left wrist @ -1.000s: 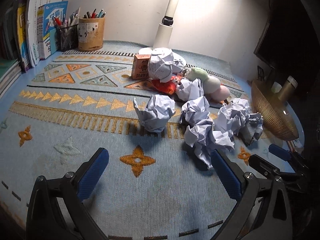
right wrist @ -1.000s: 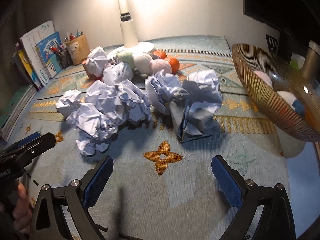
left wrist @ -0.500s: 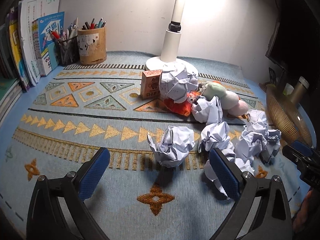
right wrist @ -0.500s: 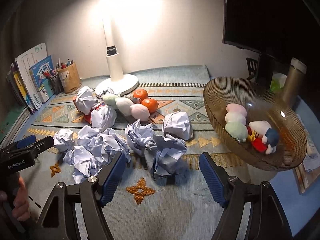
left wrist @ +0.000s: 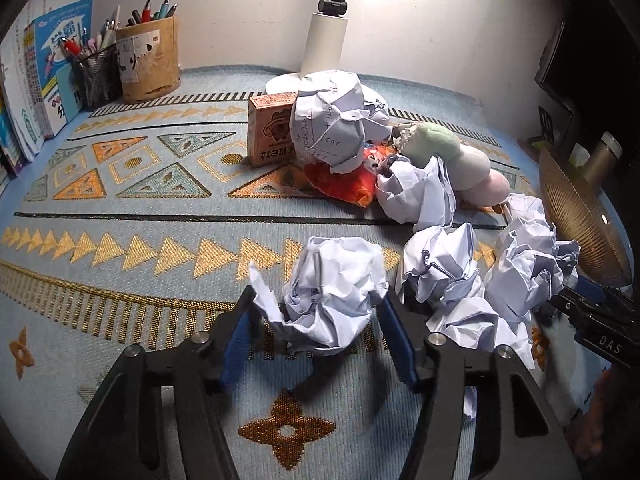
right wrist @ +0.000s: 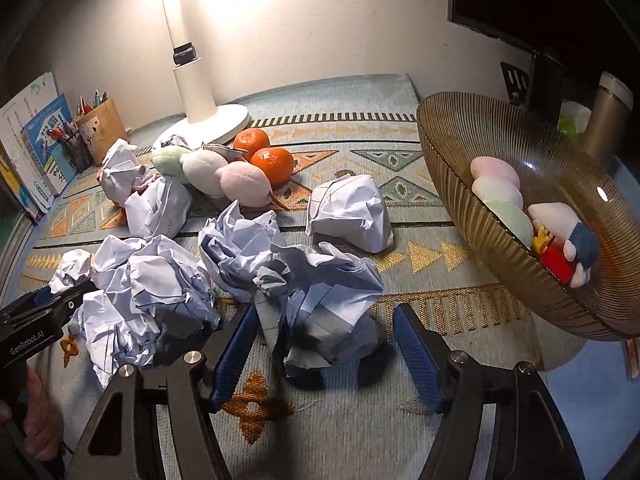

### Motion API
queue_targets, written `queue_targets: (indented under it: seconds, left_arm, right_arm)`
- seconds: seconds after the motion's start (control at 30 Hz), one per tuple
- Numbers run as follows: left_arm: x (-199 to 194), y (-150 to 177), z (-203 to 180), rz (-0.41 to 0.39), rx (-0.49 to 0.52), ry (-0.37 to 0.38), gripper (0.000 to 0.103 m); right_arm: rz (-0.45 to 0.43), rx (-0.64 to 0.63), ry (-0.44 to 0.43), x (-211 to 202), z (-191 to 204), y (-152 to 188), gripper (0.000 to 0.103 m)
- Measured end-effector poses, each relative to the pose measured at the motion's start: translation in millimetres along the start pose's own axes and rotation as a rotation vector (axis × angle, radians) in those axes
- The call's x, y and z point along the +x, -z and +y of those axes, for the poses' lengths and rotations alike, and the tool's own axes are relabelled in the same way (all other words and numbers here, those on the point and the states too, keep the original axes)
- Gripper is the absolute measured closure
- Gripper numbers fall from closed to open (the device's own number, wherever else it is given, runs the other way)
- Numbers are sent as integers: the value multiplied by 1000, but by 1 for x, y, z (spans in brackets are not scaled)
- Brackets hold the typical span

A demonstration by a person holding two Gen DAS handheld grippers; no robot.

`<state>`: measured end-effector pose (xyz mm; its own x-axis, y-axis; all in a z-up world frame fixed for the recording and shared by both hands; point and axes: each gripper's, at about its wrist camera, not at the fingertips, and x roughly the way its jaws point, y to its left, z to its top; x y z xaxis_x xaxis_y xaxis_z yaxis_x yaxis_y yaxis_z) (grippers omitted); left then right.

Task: Organize objects
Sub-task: 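Grasp a crumpled paper ball with the left tool while the right tool grasps another, then carry both paper balls into the amber glass bowl and open both tools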

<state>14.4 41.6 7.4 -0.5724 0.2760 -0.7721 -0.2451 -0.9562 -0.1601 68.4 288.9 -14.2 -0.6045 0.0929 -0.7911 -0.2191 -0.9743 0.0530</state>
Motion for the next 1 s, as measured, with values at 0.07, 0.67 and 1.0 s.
queue_targets:
  seconds: [0.07,0.67,1.0]
  left_arm:
    - [-2,1,-1,-5,4,15,62]
    - [-97,-33,-122,-213,147,228,65]
    - [-28,-81,-263,-163,214,382,65]
  right_arm:
    - [6,-1,-13,3,0,0,46]
    - [-309,8,-9,-143,-26,-19,61]
    - [-310,195,112,-143,-142,-58,61]
